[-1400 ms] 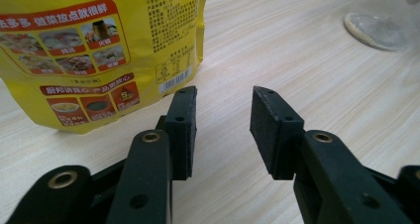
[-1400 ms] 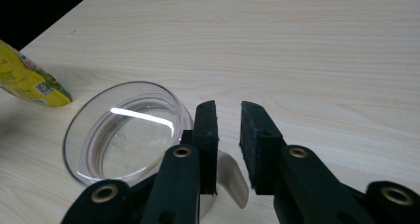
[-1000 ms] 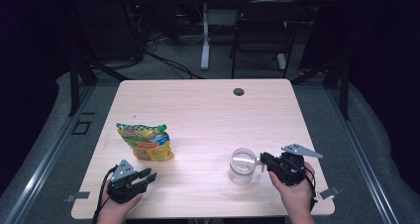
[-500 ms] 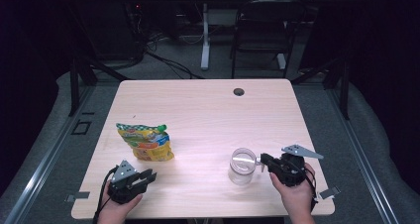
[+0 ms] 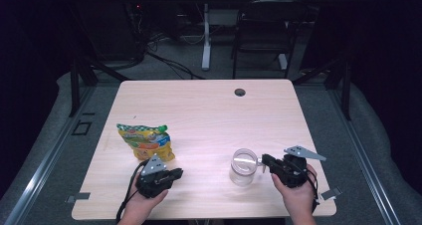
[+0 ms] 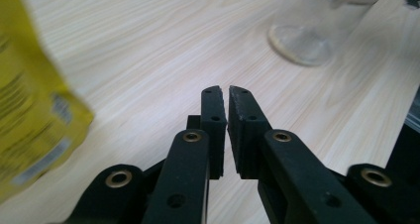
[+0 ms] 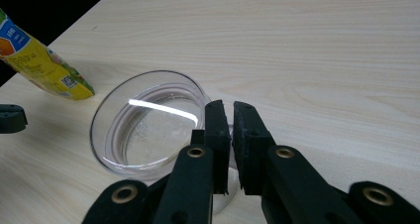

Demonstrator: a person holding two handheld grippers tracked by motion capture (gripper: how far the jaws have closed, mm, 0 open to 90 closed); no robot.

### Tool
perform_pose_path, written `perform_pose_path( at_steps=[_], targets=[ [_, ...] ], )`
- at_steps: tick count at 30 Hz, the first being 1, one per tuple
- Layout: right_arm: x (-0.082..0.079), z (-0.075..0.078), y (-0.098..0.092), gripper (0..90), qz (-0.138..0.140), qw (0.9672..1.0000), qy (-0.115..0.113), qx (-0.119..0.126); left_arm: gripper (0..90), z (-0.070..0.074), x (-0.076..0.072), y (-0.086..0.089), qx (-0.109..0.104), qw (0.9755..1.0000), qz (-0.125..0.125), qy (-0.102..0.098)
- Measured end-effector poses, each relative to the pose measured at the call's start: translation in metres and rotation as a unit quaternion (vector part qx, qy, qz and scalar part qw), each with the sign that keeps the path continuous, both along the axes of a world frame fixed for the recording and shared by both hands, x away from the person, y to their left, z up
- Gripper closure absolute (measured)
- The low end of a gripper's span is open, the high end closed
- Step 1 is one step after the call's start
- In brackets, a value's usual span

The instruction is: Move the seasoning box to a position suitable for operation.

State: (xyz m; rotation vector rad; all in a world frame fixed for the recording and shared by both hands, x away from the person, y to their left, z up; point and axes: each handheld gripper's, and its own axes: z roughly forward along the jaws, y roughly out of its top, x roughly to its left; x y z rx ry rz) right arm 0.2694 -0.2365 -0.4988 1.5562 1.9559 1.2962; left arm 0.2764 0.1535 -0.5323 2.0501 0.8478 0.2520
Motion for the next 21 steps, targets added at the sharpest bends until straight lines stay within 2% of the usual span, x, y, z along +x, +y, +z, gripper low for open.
perform_pose_path(
  at_steps=[1, 3, 4, 6, 10, 21],
  targets=[
    [0.0, 0.0, 0.0, 85.1, 0.0, 1.0, 0.0, 0.0, 86.1, 0.0, 0.0, 0.0, 0.0, 1.0, 0.0, 0.0],
    [0.0, -0.001, 0.0, 85.1, 0.0, 1.0, -0.002, 0.003, 86.3, 0.003, 0.003, -0.017, -0.001, 0.9999, -0.012, -0.007],
    [0.0, -0.001, 0.0, 85.1, 0.0, 1.0, -0.002, 0.003, 86.3, 0.003, 0.003, -0.017, -0.001, 0.9999, -0.012, -0.007],
    [0.0, -0.001, 0.0, 85.1, 0.001, 1.0, -0.003, 0.004, 86.3, 0.005, 0.005, -0.03, -0.006, 0.9998, -0.019, -0.002],
    [-0.001, -0.001, -0.001, 85.1, 0.002, 1.0, -0.003, 0.006, 86.3, 0.006, 0.007, -0.044, -0.004, 0.9996, -0.027, -0.004],
    [-0.001, -0.002, -0.002, 85.1, 0.005, 1.0, -0.005, 0.006, 88.4, 0.013, 0.013, -0.069, 0.0, 0.9991, -0.043, -0.006]
  ],
)
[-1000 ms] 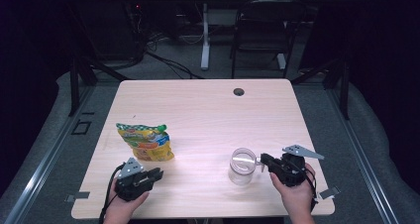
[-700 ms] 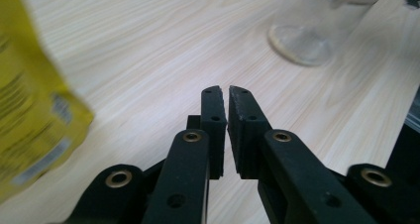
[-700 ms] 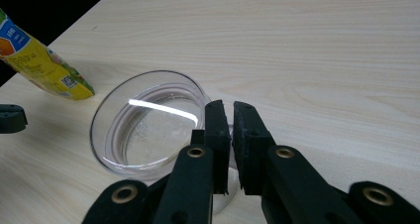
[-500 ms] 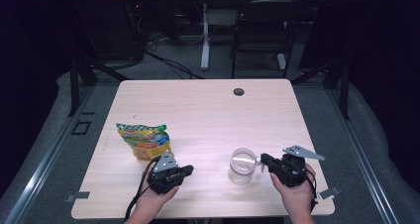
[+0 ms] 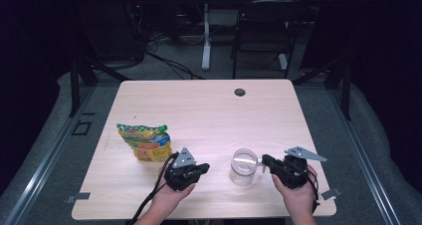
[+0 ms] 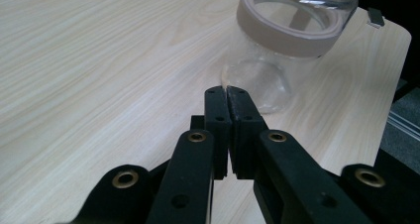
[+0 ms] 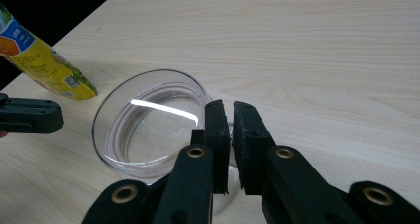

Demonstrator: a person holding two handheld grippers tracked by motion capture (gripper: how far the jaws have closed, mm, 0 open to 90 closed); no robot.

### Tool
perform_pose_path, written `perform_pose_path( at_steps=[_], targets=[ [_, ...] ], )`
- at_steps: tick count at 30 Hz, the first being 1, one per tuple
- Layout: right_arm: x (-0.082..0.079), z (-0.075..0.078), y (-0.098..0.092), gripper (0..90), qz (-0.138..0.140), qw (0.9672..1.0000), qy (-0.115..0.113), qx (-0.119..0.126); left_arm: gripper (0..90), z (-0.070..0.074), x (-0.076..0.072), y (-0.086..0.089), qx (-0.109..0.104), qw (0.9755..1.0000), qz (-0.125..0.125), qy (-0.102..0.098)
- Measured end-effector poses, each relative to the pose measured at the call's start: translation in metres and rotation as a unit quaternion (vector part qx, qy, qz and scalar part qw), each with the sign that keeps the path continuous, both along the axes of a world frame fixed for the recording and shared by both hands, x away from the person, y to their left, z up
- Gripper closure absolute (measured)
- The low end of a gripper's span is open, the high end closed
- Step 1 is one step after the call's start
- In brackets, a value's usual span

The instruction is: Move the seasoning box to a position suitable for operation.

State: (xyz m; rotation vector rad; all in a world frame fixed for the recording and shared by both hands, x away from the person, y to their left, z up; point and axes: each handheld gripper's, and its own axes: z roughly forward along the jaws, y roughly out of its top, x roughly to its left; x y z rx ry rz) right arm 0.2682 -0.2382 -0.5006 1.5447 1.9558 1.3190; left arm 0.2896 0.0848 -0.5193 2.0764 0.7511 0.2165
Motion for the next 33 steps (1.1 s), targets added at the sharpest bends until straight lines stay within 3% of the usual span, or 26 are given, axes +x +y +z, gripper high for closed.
perform_pose_path(
  at_steps=[15, 33],
  targets=[
    [0.002, -0.001, -0.001, 85.1, 0.0, 0.9999, 0.002, 0.01, 90.0, -0.004, 0.012, -0.044, -0.012, 0.9989, -0.042, 0.013],
    [0.003, -0.002, -0.002, 84.8, 0.002, 0.9999, 0.001, 0.012, 90.0, 0.001, 0.01, -0.055, -0.008, 0.9988, -0.048, 0.011]
  ],
)
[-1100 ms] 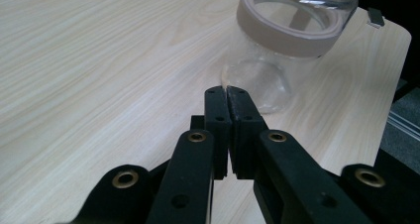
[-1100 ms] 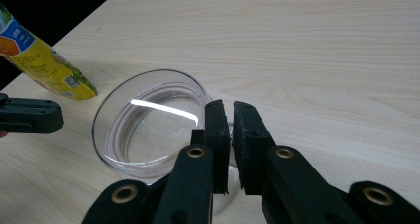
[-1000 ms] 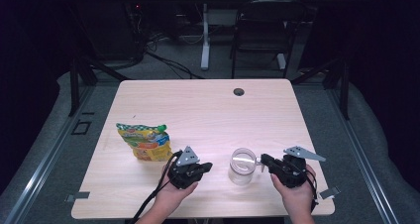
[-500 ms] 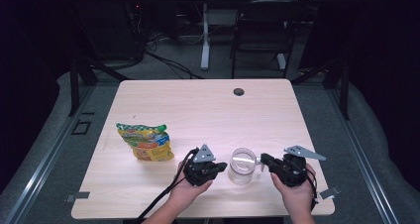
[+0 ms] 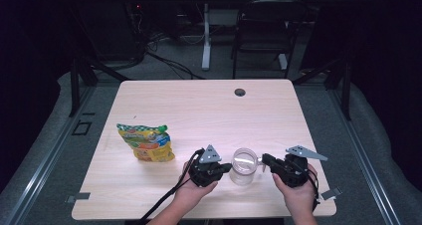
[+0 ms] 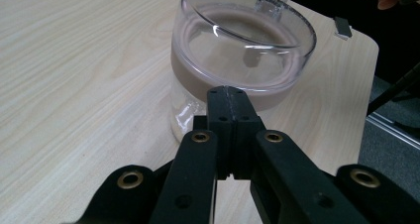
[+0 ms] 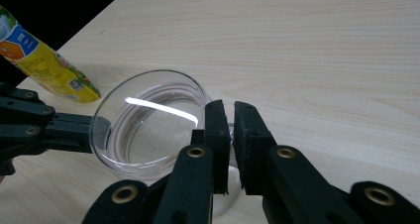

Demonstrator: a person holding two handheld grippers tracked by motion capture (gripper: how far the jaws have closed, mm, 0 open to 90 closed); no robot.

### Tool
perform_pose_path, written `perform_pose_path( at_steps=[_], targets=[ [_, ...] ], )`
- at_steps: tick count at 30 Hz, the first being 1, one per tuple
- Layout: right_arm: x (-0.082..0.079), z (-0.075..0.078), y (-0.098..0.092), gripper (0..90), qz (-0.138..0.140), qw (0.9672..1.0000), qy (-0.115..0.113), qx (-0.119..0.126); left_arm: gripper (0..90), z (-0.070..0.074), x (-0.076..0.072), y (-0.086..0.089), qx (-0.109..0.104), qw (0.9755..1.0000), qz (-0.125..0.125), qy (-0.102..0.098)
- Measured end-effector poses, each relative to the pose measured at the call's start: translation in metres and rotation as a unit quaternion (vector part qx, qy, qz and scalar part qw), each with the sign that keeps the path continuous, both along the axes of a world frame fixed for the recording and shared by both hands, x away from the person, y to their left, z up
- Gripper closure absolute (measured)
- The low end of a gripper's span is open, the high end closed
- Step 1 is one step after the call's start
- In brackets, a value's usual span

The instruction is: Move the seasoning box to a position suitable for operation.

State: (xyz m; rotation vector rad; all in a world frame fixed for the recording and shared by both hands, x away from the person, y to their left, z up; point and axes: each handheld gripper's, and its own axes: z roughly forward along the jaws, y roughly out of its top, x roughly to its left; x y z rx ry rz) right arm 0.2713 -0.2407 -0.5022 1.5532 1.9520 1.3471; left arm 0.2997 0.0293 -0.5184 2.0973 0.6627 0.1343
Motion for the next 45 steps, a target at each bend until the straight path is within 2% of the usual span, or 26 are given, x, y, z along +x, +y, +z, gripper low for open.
perform_pose_path(
  at_steps=[9, 12, 13, 14, 17, 22, 29, 32, 35, 44, 45],
  targets=[
    [-0.002, -0.001, 0.0, 81.7, 0.004, 1.0, -0.006, 0.0, 90.0, 0.002, -0.001, -0.003, 0.0, 1.0, -0.004, -0.003],
    [-0.006, -0.001, -0.001, 81.5, 0.002, 0.9999, -0.003, -0.009, 90.0, 0.004, 0.0, -0.004, -0.004, 1.0, -0.005, -0.004],
    [-0.006, -0.001, -0.001, 81.5, 0.002, 0.9999, -0.003, -0.009, 90.0, 0.005, 0.0, -0.005, -0.002, 1.0, 0.001, -0.008],
    [-0.006, -0.001, -0.002, 80.2, 0.005, 0.9999, -0.003, -0.008, 90.0, 0.005, 0.001, -0.005, -0.004, 1.0, -0.006, -0.004],
    [-0.01, 0.001, -0.002, 76.1, 0.014, 0.9998, -0.01, -0.013, 89.9, 0.006, 0.002, -0.006, -0.007, 0.9999, -0.007, -0.005],
    [-0.016, 0.003, 0.002, 72.8, 0.02, 0.9986, -0.018, -0.045, 89.8, 0.01, 0.002, -0.007, -0.008, 0.9999, -0.009, -0.009],
    [-0.02, 0.002, 0.002, 67.9, 0.029, 0.9981, -0.018, -0.052, 89.6, 0.013, 0.004, -0.007, -0.007, 0.9998, -0.011, -0.015],
    [-0.022, 0.002, 0.003, 61.0, 0.046, 0.9965, -0.033, -0.061, 89.6, 0.015, 0.005, -0.007, -0.007, 0.9997, -0.012, -0.018],
    [-0.028, 0.001, 0.01, 55.9, 0.062, 0.9929, -0.044, -0.091, 89.6, 0.018, 0.005, -0.008, -0.008, 0.9997, -0.014, -0.02],
    [-0.033, 0.003, 0.016, 47.5, 0.083, 0.9888, -0.065, -0.106, 89.6, 0.025, 0.006, -0.012, -0.008, 0.9995, -0.017, -0.023],
    [-0.034, 0.003, 0.016, 45.9, 0.084, 0.9876, -0.075, -0.109, 89.6, 0.026, 0.007, -0.013, -0.012, 0.9995, -0.016, -0.025]
  ],
)
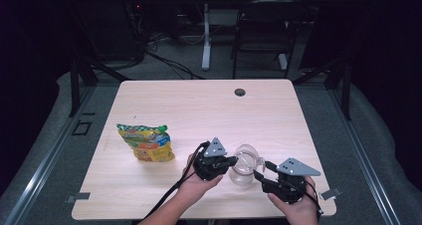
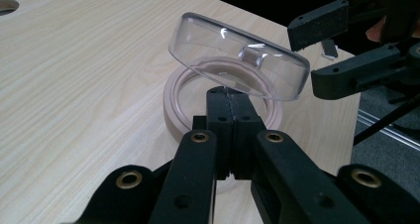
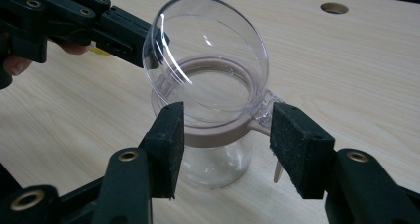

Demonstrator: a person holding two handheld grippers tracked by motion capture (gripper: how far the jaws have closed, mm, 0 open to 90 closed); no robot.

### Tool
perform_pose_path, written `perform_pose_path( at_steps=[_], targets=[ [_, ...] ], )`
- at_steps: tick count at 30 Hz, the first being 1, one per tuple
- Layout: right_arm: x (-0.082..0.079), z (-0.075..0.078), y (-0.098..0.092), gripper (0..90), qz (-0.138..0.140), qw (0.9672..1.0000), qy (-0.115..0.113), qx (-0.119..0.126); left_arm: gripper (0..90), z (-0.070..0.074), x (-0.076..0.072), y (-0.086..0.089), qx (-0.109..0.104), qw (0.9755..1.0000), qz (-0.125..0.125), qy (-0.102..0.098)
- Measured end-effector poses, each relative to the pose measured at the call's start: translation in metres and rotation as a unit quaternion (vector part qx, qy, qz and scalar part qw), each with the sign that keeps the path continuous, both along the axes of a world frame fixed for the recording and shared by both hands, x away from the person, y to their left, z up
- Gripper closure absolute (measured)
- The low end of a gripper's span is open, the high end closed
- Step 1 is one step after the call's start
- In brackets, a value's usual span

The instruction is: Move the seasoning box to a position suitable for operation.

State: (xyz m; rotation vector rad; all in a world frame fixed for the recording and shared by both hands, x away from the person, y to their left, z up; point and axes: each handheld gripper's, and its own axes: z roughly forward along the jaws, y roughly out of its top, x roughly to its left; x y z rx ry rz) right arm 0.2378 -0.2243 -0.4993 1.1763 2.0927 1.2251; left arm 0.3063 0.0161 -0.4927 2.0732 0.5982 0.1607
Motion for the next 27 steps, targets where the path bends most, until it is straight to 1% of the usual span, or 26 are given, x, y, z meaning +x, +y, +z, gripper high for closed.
perform_pose_path(
  at_steps=[1, 5, 8, 9, 10, 11, 13, 14, 15, 19, 22, 23, 24, 27],
  targets=[
    [0.0, 0.0, 0.0, 45.0, 0.001, 1.0, -0.003, -0.001, 89.6, 0.001, 0.0, 0.0, 0.003, 1.0, -0.002, 0.002],
    [0.0, 0.0, 0.002, 43.2, 0.003, 1.0, -0.004, -0.004, 89.6, 0.003, 0.0, -0.001, 0.002, 1.0, -0.001, 0.0],
    [0.0, 0.0, 0.005, 42.3, 0.007, 0.9999, -0.008, -0.011, 89.6, 0.005, 0.0, -0.002, 0.003, 1.0, 0.0, -0.002],
    [0.001, 0.0, 0.008, 41.9, 0.009, 0.9997, -0.014, -0.018, 89.6, 0.006, 0.0, -0.002, 0.004, 1.0, 0.0, -0.001],
    [0.001, 0.0, 0.008, 41.9, 0.009, 0.9997, -0.014, -0.018, 89.6, 0.007, 0.0, -0.003, 0.004, 1.0, 0.0, -0.002],
    [0.001, -0.001, 0.011, 41.5, 0.011, 0.9995, -0.018, -0.023, 89.6, 0.008, 0.0, -0.003, 0.006, 1.0, 0.0, -0.004],
    [0.001, -0.001, 0.012, 41.5, 0.012, 0.9994, -0.018, -0.027, 89.6, 0.008, 0.0, -0.003, 0.004, 1.0, -0.001, -0.006],
    [0.001, -0.001, 0.013, 41.3, 0.01, 0.9994, -0.02, -0.026, 89.6, 0.009, 0.0, -0.003, 0.006, 1.0, -0.001, -0.006],
    [0.002, -0.002, 0.016, 40.7, 0.007, 0.9991, -0.024, -0.034, 89.6, 0.009, -0.001, -0.003, 0.004, 1.0, 0.0, -0.005],
    [0.003, -0.005, 0.02, 40.6, -0.001, 0.9987, -0.03, -0.042, 89.6, 0.009, -0.001, -0.004, 0.005, 1.0, 0.0, -0.005],
    [0.004, -0.005, 0.02, 40.7, -0.008, 0.9987, -0.028, -0.041, 89.5, 0.008, -0.001, -0.004, 0.004, 1.0, -0.001, -0.006],
    [0.004, -0.006, 0.019, 41.7, -0.007, 0.9989, -0.03, -0.035, 89.4, 0.007, -0.001, -0.004, 0.003, 1.0, -0.001, -0.005],
    [0.004, -0.006, 0.019, 44.2, -0.008, 0.999, -0.029, -0.032, 89.4, 0.007, -0.001, -0.004, 0.008, 1.0, -0.002, -0.003],
    [0.004, -0.005, 0.019, 45.4, -0.009, 0.9991, -0.026, -0.032, 89.2, 0.004, -0.001, -0.004, 0.004, 1.0, 0.0, -0.002]
  ],
)
